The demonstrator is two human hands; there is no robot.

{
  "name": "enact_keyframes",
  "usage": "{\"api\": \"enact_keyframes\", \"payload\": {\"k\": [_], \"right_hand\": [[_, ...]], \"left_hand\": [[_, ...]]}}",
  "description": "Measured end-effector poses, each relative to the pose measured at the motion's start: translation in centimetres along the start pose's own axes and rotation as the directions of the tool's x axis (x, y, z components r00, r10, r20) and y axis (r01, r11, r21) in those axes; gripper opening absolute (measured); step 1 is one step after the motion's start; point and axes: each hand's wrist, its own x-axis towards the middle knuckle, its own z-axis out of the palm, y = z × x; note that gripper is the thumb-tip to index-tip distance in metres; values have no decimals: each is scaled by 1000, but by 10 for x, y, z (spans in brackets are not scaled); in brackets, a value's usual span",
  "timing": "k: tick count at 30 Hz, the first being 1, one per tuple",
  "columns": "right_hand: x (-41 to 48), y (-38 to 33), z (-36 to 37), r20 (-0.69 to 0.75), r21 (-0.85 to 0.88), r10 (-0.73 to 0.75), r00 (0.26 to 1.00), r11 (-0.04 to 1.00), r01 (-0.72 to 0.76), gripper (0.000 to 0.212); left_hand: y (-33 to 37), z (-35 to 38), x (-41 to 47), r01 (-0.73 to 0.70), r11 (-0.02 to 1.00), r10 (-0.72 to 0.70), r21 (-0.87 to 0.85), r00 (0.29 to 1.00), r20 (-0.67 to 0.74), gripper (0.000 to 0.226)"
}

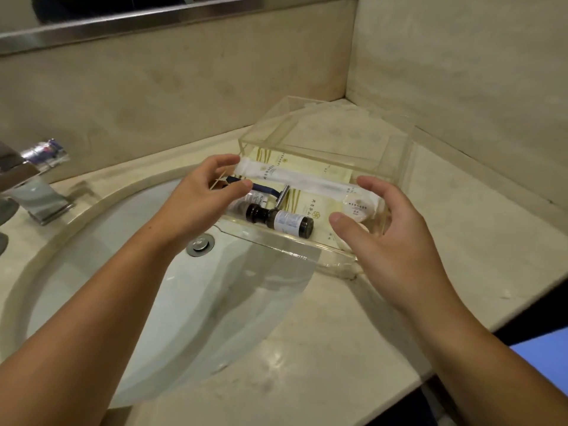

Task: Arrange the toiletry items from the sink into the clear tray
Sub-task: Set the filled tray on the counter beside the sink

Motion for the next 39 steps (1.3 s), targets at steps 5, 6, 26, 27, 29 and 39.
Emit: {"api": "enact_keyframes", "payload": {"k": [5,6,26,27,29,39], "right_hand": [[2,1,4,3,-24,-13,1000,1000,13,68],[3,1,5,8,-33,-17,1000,999,17,70],[8,-2,12,122,-369,-4,993,928,49,109],[7,-2,12,113,-377,-8,994,925,51,106],[7,-2,12,88,-382,-8,996,923,41,100],[19,0,5,19,-511,-182,983,843,166,61]], "left_hand": [[-3,-1,10,-4,1000,4,-25,1000,5,61],[-3,-1,12,-6,1000,6,-30,1000,5,60],[4,3,63,-18,999,15,-43,998,-61,41],[6,2,64,-20,999,17,-40,997,-69,39],[9,2,67,-33,999,30,-33,996,-89,34],[5,10,72,-188,975,194,116,980,-38,15]]}}
